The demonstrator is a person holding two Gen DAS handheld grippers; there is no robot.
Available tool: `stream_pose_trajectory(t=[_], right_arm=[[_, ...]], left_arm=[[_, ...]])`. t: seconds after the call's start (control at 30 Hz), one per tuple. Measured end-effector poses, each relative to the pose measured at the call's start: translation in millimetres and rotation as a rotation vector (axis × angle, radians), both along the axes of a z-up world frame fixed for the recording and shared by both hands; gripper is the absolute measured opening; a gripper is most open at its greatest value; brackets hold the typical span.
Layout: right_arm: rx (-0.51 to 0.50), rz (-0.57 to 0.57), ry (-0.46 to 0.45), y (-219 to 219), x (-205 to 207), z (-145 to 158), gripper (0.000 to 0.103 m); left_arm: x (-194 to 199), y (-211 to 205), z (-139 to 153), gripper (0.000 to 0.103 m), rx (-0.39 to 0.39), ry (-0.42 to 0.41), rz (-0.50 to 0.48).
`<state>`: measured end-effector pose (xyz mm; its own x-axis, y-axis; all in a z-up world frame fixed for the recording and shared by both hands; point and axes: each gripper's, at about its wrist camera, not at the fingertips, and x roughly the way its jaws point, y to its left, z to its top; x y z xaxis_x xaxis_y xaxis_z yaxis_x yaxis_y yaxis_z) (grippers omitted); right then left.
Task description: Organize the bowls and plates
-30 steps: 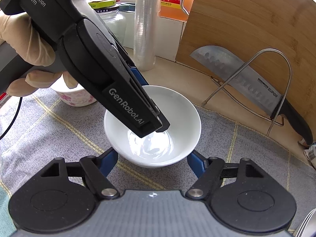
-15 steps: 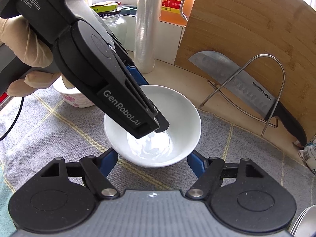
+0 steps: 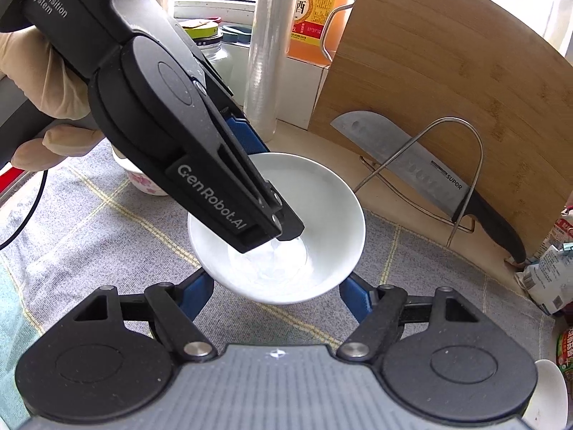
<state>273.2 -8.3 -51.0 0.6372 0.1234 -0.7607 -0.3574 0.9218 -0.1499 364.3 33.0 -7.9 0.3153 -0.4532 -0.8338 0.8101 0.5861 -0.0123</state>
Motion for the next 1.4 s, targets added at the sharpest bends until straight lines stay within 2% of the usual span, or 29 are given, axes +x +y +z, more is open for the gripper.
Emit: stream_pose_trajectory(t=[0.73,1.07,1.4], right_arm=[[-0.009,-0.105,-0.040,-33,-59,18,0.081],[-0.005,-0.183,-0.027,-60,-81,18,0.081],[0.014,-0.213,0.027,-72,-85,7,0.081]], left_arm=[[-53,-44,22,0.055,-0.016,-0.043,-0.115],[-71,-75,17,0.055,-0.018,-0.033,-0.191],[-78,-89,4,0.055,0.001,0.011,-0.220]])
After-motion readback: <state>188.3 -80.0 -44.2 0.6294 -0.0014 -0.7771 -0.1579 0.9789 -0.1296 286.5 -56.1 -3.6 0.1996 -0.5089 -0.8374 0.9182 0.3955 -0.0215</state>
